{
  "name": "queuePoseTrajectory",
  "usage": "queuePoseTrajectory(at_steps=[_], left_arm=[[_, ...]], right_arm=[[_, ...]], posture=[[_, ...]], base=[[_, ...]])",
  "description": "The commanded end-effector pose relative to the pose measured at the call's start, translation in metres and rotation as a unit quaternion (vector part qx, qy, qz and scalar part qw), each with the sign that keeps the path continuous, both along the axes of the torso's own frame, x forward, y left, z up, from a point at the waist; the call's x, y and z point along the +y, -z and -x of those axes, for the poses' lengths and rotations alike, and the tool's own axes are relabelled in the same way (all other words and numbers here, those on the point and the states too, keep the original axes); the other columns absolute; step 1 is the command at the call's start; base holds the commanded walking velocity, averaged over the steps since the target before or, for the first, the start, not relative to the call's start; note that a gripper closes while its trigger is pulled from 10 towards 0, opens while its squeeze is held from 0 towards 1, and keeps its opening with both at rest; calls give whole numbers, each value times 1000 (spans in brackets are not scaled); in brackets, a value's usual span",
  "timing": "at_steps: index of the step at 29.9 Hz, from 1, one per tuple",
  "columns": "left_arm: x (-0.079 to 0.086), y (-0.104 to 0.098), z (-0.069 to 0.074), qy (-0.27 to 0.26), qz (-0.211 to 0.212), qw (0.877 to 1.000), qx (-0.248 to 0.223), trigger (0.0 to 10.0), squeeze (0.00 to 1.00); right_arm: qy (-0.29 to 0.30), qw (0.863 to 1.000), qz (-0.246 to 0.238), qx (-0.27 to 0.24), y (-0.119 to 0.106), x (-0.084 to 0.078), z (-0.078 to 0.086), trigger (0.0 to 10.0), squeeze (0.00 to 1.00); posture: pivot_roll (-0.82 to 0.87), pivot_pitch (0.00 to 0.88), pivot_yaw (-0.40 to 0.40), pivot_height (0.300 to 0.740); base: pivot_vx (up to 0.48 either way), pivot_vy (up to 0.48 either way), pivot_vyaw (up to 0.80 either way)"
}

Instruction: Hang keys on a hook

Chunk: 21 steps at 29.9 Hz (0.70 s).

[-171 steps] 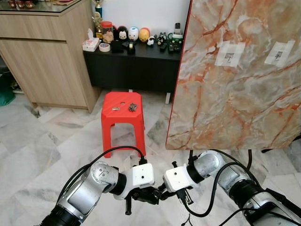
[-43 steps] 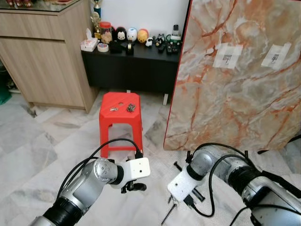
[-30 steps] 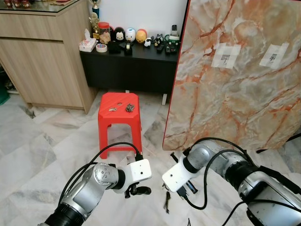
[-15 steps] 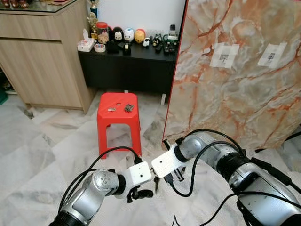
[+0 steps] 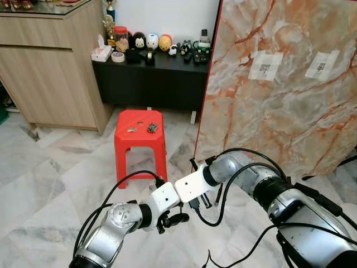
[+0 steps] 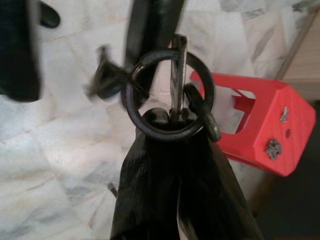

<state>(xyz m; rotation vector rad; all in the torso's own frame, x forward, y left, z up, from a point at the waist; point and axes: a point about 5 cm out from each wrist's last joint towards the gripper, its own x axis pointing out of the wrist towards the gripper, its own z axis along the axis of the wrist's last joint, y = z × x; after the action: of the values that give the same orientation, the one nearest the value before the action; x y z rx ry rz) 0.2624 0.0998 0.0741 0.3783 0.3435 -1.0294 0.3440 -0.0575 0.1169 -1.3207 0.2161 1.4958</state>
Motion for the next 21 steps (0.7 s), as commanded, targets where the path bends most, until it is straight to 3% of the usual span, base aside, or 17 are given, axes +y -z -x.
queuePoseTrajectory(at_steps=[1,10,21], left_arm=[[-1,1,1,0,6,1000,-2,10000,0],[-2,4,5,-4,14,1000,5,10000,0],[-3,-1,-1,-55,56,997,-12,10000,0]], right_arm=[[8,1000,-14,-9,-9,1,-5,0,0],[17,999,-25,-15,-14,2,-8,0,0],[29,998,-45,-17,-20,6,-11,0,0]], posture=[[94,0,-136,728],[96,0,-140,728],[97,0,-142,728]], base=[[0,0,0],[0,0,0],[0,0,0]])
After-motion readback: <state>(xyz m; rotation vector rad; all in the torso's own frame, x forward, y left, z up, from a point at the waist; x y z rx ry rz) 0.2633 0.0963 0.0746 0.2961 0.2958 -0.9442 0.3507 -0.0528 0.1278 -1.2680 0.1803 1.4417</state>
